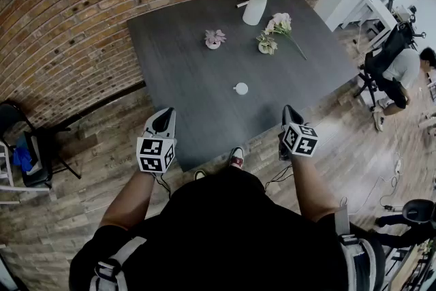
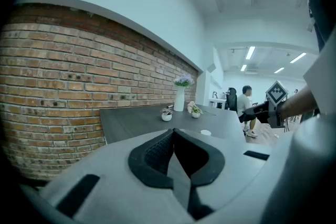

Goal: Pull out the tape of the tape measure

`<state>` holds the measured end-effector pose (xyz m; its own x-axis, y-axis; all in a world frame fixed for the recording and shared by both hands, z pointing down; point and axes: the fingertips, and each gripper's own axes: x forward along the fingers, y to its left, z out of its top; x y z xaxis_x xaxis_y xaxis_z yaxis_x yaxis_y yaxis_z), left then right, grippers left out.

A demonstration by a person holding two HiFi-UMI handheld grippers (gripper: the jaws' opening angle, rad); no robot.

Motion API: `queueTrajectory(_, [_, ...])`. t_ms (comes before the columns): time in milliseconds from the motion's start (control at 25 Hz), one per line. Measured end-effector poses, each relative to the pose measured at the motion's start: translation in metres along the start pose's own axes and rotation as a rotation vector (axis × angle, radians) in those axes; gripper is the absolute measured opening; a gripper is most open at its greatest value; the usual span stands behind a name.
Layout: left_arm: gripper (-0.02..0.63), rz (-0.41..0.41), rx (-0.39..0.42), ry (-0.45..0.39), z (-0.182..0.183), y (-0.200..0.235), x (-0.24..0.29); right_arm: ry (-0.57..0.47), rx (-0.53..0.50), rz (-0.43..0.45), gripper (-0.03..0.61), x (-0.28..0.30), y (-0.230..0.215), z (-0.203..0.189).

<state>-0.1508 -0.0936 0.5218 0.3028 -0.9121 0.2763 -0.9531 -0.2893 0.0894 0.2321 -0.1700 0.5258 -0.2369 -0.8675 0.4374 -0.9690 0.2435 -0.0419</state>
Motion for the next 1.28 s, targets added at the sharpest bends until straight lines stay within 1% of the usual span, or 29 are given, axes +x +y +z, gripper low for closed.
queueTrajectory(160, [0.009, 0.021, 0.0, -0.02, 0.004, 0.005, -0.002, 0.014, -0.009, 0.014, -0.005, 0.001, 0.0, -0.002])
queueTrajectory(320, [0.009, 0.009, -0.011, -0.057, 0.016, 0.001, -0.002, 0.013, -0.011, 0.006, -0.005, 0.002, -0.001, 0.001])
queueTrajectory(400, [0.009, 0.009, -0.015, -0.068, 0.018, 0.002, -0.002, 0.012, -0.029, 0.013, -0.005, 0.004, 0.004, 0.004])
queueTrajectory(640, [0.009, 0.033, -0.056, -0.088, 0.02, 0.005, -0.008, -0.017, -0.061, 0.065, -0.003, 0.006, 0.018, 0.022])
queueTrajectory(800, [0.009, 0.031, -0.089, -0.096, 0.017, 0.001, -0.015, -0.027, -0.066, 0.049, -0.002, 0.011, 0.018, 0.026])
queueTrajectory(880, [0.009, 0.024, -0.091, -0.09, 0.015, -0.002, -0.016, -0.033, -0.055, 0.053, -0.002, 0.014, 0.02, 0.027])
queueTrajectory(960, [0.009, 0.023, -0.088, -0.087, 0.014, -0.002, -0.015, -0.032, -0.061, 0.07, -0.002, 0.017, 0.025, 0.027])
queueTrajectory(1120, [0.009, 0.023, -0.093, -0.068, 0.013, -0.001, -0.01, -0.016, -0.106, 0.114, -0.002, 0.021, 0.038, 0.02])
queueTrajectory(1280, [0.009, -0.022, -0.073, -0.042, 0.012, -0.015, 0.01, 0.011, -0.211, 0.207, 0.009, 0.028, 0.059, 0.007])
